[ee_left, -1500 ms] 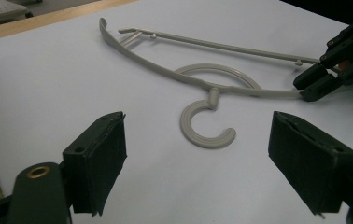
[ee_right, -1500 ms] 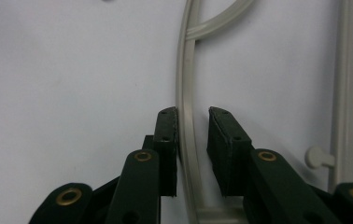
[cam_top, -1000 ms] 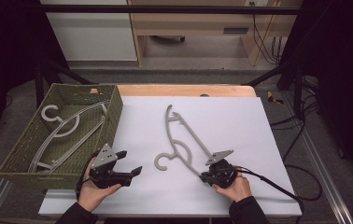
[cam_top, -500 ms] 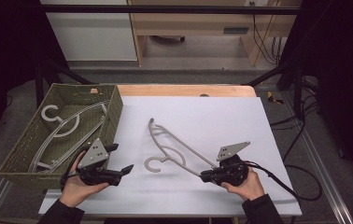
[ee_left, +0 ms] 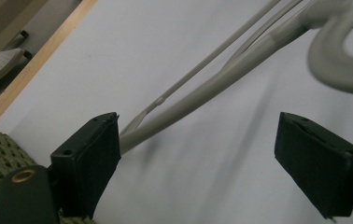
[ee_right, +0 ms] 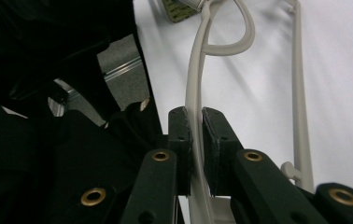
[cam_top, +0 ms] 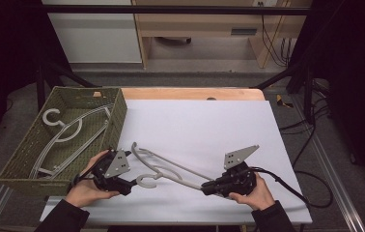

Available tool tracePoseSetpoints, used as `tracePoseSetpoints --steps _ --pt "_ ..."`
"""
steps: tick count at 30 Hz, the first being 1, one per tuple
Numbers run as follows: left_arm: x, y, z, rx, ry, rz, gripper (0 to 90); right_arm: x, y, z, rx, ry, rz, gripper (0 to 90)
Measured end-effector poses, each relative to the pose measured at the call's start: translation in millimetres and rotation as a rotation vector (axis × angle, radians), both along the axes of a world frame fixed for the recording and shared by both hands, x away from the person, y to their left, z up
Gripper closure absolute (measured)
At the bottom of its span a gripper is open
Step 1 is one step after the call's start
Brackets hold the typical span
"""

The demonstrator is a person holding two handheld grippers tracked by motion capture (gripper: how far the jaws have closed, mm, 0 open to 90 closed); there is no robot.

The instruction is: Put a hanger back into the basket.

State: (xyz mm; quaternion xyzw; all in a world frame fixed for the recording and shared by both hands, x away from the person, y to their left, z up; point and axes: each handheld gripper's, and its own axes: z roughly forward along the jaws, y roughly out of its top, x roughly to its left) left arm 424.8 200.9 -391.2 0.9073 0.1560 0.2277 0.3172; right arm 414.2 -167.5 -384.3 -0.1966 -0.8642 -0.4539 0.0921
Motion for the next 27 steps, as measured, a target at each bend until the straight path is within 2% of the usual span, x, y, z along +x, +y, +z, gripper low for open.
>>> tracePoseSetpoints --steps 2,3,8,11,14,16,19,21,23,24,27 --pt "-0.1 -5.5 -3.2 0.050 0.002 -0.006 19.2 -1.5 0.0 0.9 0.011 -0.002 0.011 82.9" --pt "-0.7 -7.0 -4.0 0.061 -0.003 -0.014 21.6 -2.0 -0.3 1.2 0.013 -0.002 0.019 82.9" --pt "-4.2 -13.1 -8.4 0.057 -0.025 -0.070 32.5 -4.3 -0.5 1.2 0.031 0.003 0.050 82.8" --pt "-4.9 -18.4 -13.6 0.092 -0.035 -0.090 39.5 -5.3 -1.2 1.4 0.041 -0.005 0.074 82.8" --pt "-4.5 -19.2 -17.2 0.097 -0.035 -0.097 51.6 -7.0 -3.5 3.0 0.053 -0.005 0.091 82.8" --pt "-4.1 -17.8 -17.3 0.099 -0.018 -0.105 60.3 -7.3 -5.1 3.8 0.059 -0.010 0.099 82.7" --pt "-6.0 -18.9 -17.9 0.110 -0.025 -0.105 62.3 -5.8 -6.4 3.4 0.058 -0.016 0.110 82.6" --pt "-7.3 -19.3 -18.0 0.105 -0.050 -0.098 63.4 -4.6 -7.5 2.6 0.064 -0.019 0.108 82.4" --pt "-7.9 -19.4 -16.1 0.099 -0.072 -0.090 65.2 -2.9 -10.0 2.1 0.079 -0.038 0.100 82.1" --pt "-7.2 -19.0 -13.8 0.119 -0.071 -0.097 66.0 -2.0 -11.6 2.1 0.081 -0.050 0.088 81.3" --pt "-9.9 -23.4 -15.1 0.113 -0.079 -0.093 67.3 0.5 -16.3 3.0 0.084 -0.078 0.063 79.6"
